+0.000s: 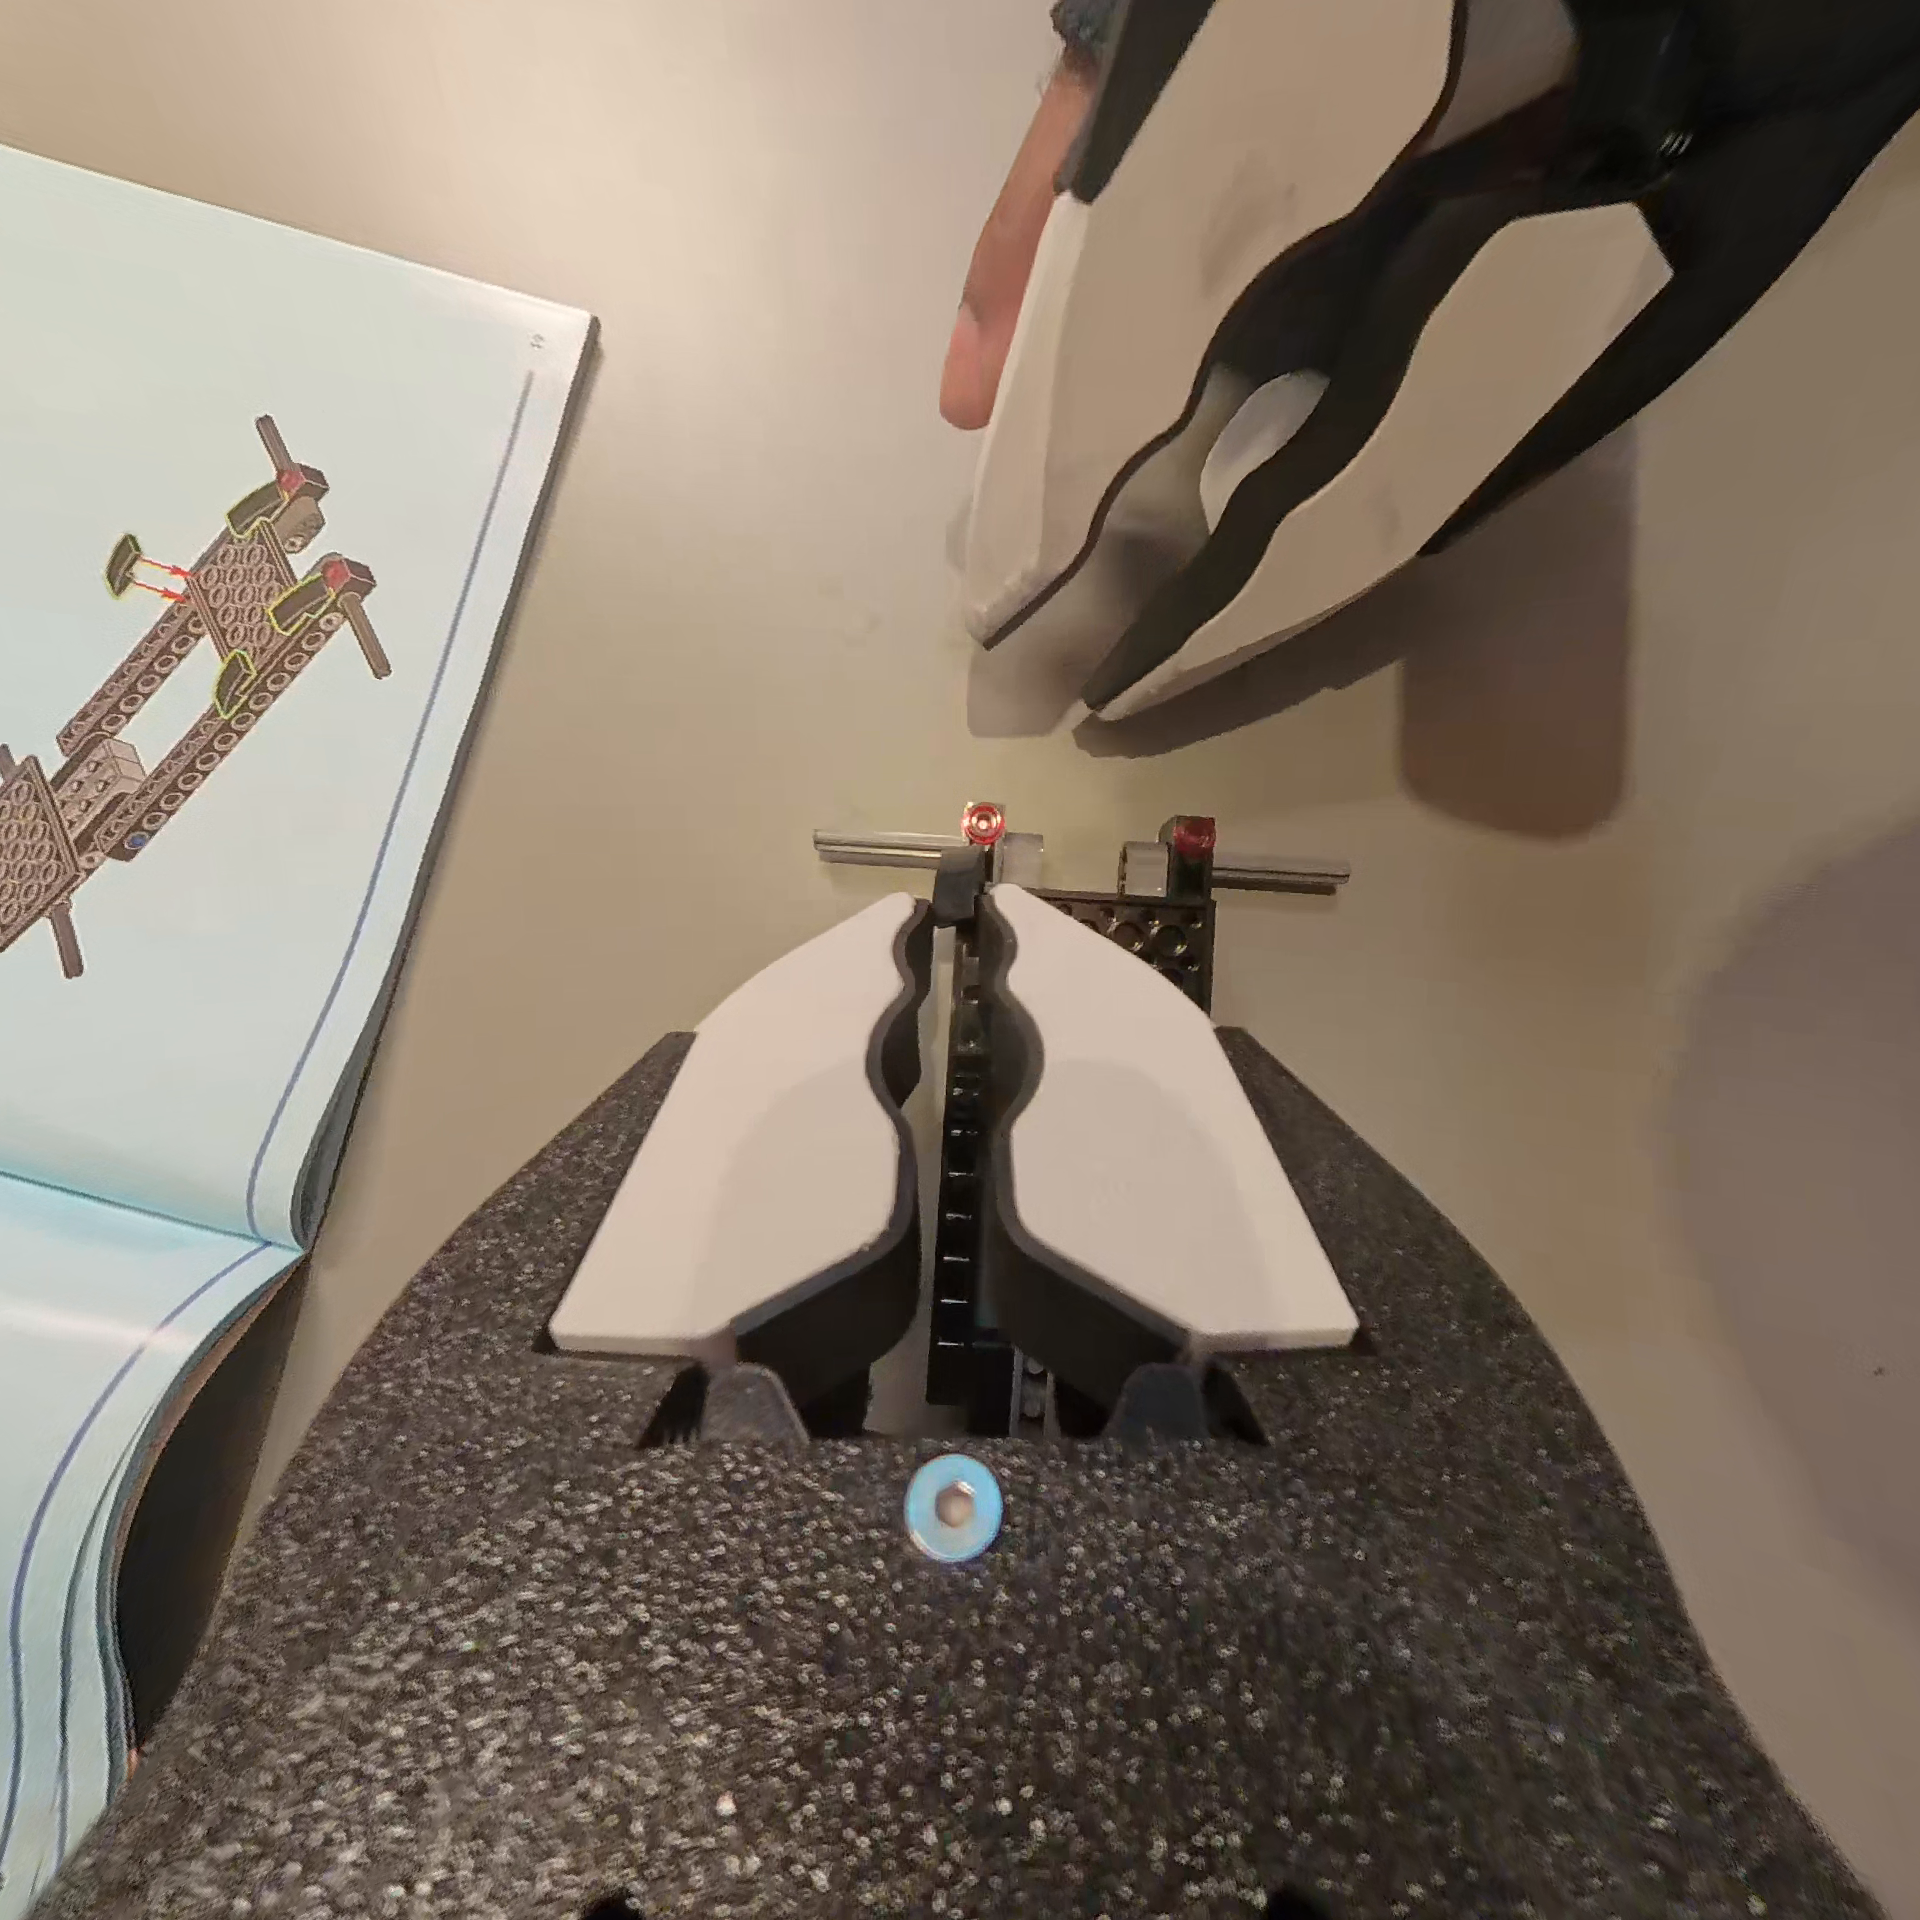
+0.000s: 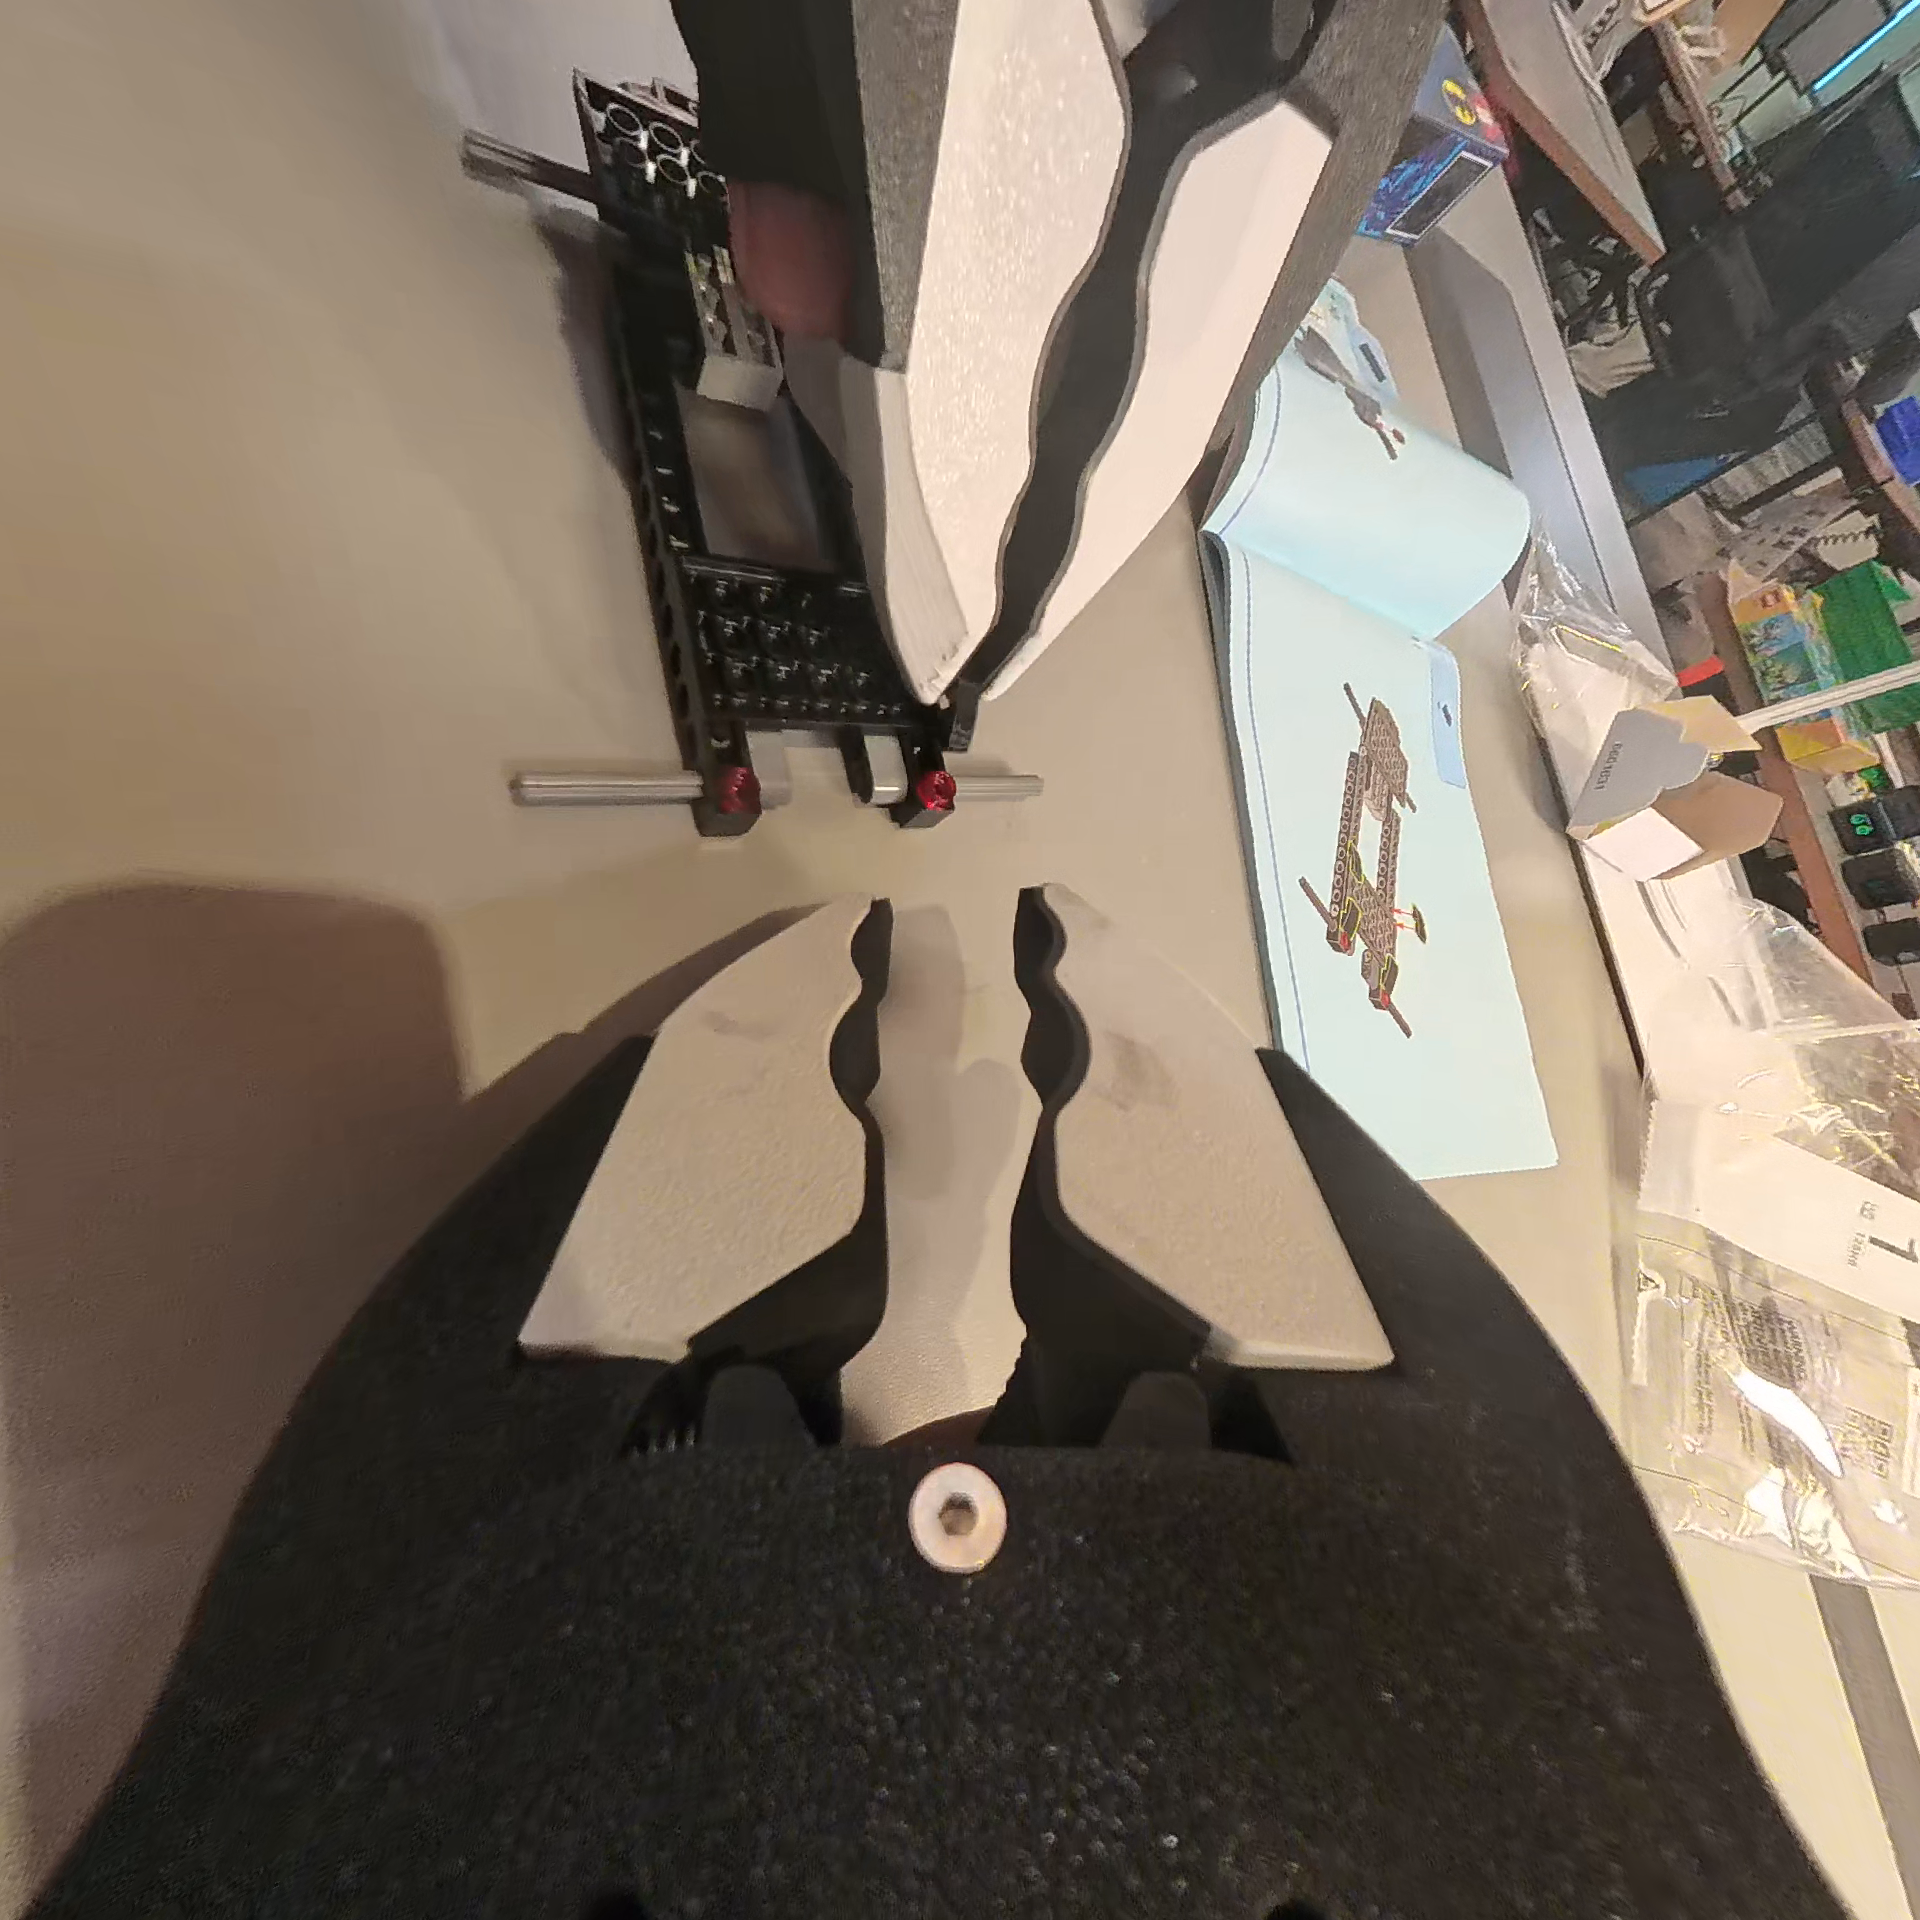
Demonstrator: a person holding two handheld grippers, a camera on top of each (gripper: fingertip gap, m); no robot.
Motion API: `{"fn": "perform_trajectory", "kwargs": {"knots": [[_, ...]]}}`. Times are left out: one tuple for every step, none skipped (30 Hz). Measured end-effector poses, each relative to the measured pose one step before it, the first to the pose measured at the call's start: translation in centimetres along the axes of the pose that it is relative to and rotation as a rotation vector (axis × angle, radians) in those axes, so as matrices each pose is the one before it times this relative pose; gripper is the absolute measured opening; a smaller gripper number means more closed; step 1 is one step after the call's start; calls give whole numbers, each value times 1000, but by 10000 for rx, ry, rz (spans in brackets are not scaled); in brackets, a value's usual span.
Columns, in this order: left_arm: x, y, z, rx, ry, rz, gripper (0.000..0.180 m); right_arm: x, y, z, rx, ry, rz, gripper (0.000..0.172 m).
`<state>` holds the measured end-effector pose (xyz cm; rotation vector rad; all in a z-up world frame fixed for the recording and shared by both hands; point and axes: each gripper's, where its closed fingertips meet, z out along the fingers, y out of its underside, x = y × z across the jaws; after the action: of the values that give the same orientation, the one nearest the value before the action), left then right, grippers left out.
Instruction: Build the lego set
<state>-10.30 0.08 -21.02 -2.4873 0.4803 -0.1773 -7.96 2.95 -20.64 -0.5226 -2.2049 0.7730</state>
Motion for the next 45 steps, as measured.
{"fn": "perform_trajectory", "kwargs": {"knots": [[44,52,33,-41,55,15,8,18,31,18,-18,-10,18,23],[-42,47,46,-33,-6,25,8,6,3,10,-5,-12,12,23],[-35,47,34,-28,-10,31,8,20,18,11,-5,-3,11,23],[50,36,28,-21,49,39,8,24,1,11,-9,4,9,23],[189,-16,7,27,126,71,8,17,13,6,-7,-1,1,23],[149,-40,12,26,97,44,8,-6,-2,7,-11,-3,-5,23],[67,24,49,-25,56,9,8,-16,-1,16,-7,-10,-10,23],[19,35,55,-34,30,22,8,-34,-31,0,8,-23,-11,23],[22,-63,24,39,33,24,8,-55,-35,5,12,-26,-13,23],[-22,-9,42,-7,15,-17,8,-33,-29,8,0,-11,-14,23],[-29,14,42,-29,1,-27,8,-12,-2,9,-10,-1,-16,23],[29,23,38,-25,15,5,8,-29,-8,-16,-2,-10,-20,23],[12,-5,18,-2,-3,27,8,-27,-13,-14,7,-10,-15,23],[-5,-2,-9,-5,-8,7,8,-8,-2,1,1,-7,-2,23],[-8,2,-12,-9,-1,-8,9,-22,-4,-14,-1,-16,-1,23],[-37,7,-16,-8,-25,-6,9,-20,-8,-3,1,-12,-11,23],[-49,4,-14,-11,-33,-10,11,-14,-12,8,4,-3,-17,23],[-20,3,-13,-7,-14,2,12,-14,-6,-11,1,-4,-15,23],[-10,5,-3,-4,-9,-3,12,-11,-8,4,-5,-4,-7,23],[6,16,-22,-9,2,-11,12,-6,-12,13,-3,-5,-6,23],[-5,3,-27,0,-1,-14,13,-10,-9,5,1,-6,-4,23],[1,10,-57,3,6,-21,15,0,2,-1,4,-6,-3,23],[31,10,-94,9,25,-23,16,8,5,-9,9,0,-5,23],[16,1,-163,25,14,-15,17,25,10,-4,10,5,-2,23],[22,-8,-223,55,12,-10,19,21,11,-14,15,-5,8,23],[15,-6,-293,74,19,-32,20,10,-4,-8,27,-19,22,23],[34,39,-352,73,36,-40,21,28,15,-11,27,-15,36,23],[22,131,-370,62,45,-27,23,46,34,1,11,-2,38,23],[45,260,-359,23,68,-11,25,57,42,-4,-2,1,22,23],[58,403,-302,-40,87,-9,27,63,47,-11,-4,16,6,23],[42,495,-219,-93,70,3,28,68,36,1,-8,24,7,23],[-43,485,-118,-100,-2,13,29,37,21,9,-8,10,11,23],[-72,470,-27,-130,-23,0,29,39,12,14,-7,14,6,23],[45,469,37,-173,29,19,29,35,1,22,-3,23,-4,23],[16,352,93,-140,-11,49,29,19,-8,20,-1,19,-6,23],[24,270,134,-116,-26,69,29,26,-11,19,-5,17,-2,23],[-13,278,163,-143,-43,59,28,15,-4,17,-4,17,-3,23],[-69,272,177,-159,-87,55,28,11,-17,25,1,16,-8,23],[-113,265,177,-167,-107,60,28,0,-20,12,4,16,-12,23],[-93,206,185,-139,-104,67,27,-2,-22,6,7,16,-16,23],[-66,36,129,-34,-98,75,27,0,-24,7,8,17,-17,23],[9,-134,40,60,-48,71,26,8,-24,-1,9,17,-15,23],[-6,1,78,-45,-33,19,25,-3,-27,16,10,12,-13,23],[-105,-67,46,4,-101,52,24,-5,-7,-1,7,8,-12,23],[-12,-77,29,13,-40,58,23,6,-18,2,4,12,-10,23]]}}
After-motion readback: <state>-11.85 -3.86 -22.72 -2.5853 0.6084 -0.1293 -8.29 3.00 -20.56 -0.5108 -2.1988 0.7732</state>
